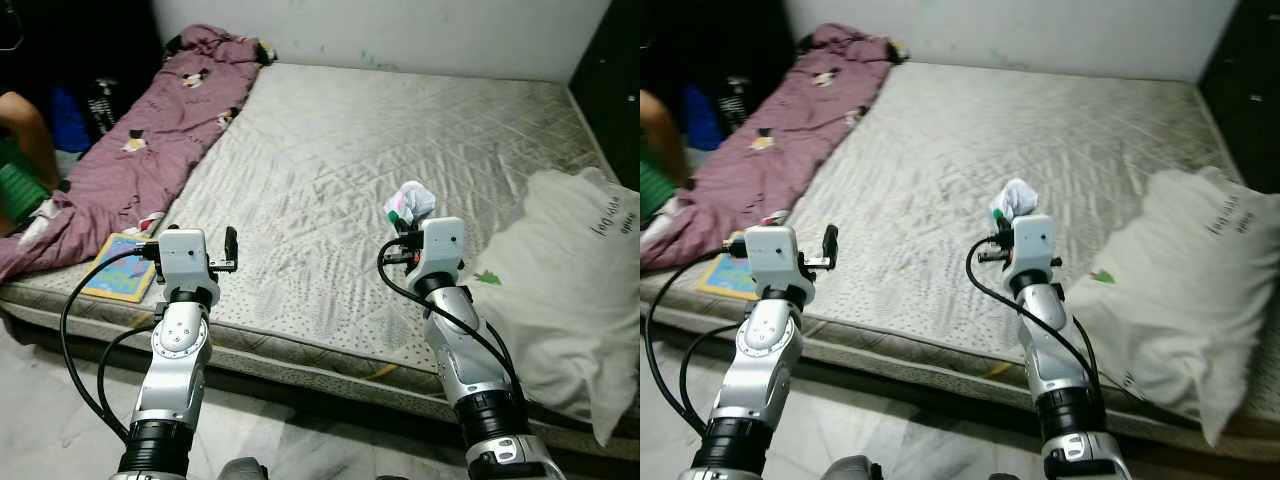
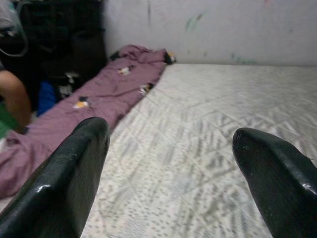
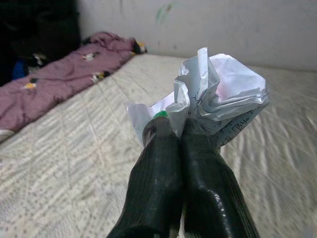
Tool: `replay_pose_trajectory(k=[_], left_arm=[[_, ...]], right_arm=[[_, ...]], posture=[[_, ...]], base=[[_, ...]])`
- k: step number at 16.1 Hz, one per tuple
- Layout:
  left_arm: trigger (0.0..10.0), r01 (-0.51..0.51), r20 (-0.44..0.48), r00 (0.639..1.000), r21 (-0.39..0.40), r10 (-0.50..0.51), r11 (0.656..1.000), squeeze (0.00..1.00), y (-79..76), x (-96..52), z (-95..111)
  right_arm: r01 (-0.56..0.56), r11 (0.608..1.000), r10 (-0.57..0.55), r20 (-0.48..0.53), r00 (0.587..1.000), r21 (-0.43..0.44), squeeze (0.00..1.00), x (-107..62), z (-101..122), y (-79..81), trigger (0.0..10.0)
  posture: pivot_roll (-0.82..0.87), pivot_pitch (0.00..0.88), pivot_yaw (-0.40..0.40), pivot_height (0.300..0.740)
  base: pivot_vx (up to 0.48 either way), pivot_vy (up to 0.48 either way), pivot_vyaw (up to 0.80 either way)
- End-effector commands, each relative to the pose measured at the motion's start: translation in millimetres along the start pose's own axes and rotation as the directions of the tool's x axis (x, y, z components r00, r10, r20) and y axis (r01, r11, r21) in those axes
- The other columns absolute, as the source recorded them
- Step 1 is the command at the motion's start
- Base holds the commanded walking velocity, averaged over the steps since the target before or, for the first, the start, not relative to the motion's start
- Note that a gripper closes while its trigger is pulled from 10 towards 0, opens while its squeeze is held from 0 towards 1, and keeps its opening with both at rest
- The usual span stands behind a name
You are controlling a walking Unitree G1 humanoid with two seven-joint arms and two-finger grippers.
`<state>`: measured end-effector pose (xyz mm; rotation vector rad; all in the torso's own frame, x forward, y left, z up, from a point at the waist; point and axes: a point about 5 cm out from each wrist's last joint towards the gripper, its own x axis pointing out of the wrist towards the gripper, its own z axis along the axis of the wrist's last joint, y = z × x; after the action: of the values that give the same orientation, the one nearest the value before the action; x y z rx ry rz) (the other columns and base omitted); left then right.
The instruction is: Clean up the room
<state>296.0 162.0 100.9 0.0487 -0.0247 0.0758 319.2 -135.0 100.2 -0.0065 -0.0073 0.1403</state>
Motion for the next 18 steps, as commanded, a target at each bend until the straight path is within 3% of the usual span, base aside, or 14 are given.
replay_pose_trajectory(k=[1, 6, 12, 18], left_arm=[[10.0, -0.007, -0.001, 1.000, -0.007, 0.007, 1.000, 0.00, 2.4, -1.1, 1.6], [10.0, -0.001, 0.008, 1.000, -0.005, 0.001, 1.000, 0.00, 3.1, -4.7, 5.6], [10.0, 0.045, 0.005, 0.999, -0.034, -0.045, 0.998, 0.00, -1.2, -4.8, 7.6], [10.0, 0.037, 0.001, 0.999, -0.045, -0.037, 0.998, 0.00, -0.6, -3.2, 8.2]], right_arm=[[-0.006, 1.000, 0.006, 0.001, 1.000, 0.011, 0.00, 0.7, 2.0, 0.0, 10.0], [-0.017, 0.999, 0.017, 0.002, 1.000, 0.048, 0.00, 0.7, 4.2, 2.3, 10.0], [-0.012, 0.999, 0.012, -0.002, 1.000, 0.045, 0.00, 1.3, 6.3, 1.7, 10.0], [-0.016, 0.999, 0.016, -0.011, 1.000, 0.041, 0.00, 3.7, 6.6, 1.4, 10.0]], posture=[[0.00, 0.000, 0.032, 0.740], [0.02, 0.000, 0.037, 0.740], [0.01, 0.000, 0.035, 0.740], [0.01, 0.000, 0.029, 0.740]], base=[[0.000, 0.000, -0.80], [0.000, 0.000, -0.73], [0.000, 0.000, 0.00], [0.000, 0.000, -0.80]])
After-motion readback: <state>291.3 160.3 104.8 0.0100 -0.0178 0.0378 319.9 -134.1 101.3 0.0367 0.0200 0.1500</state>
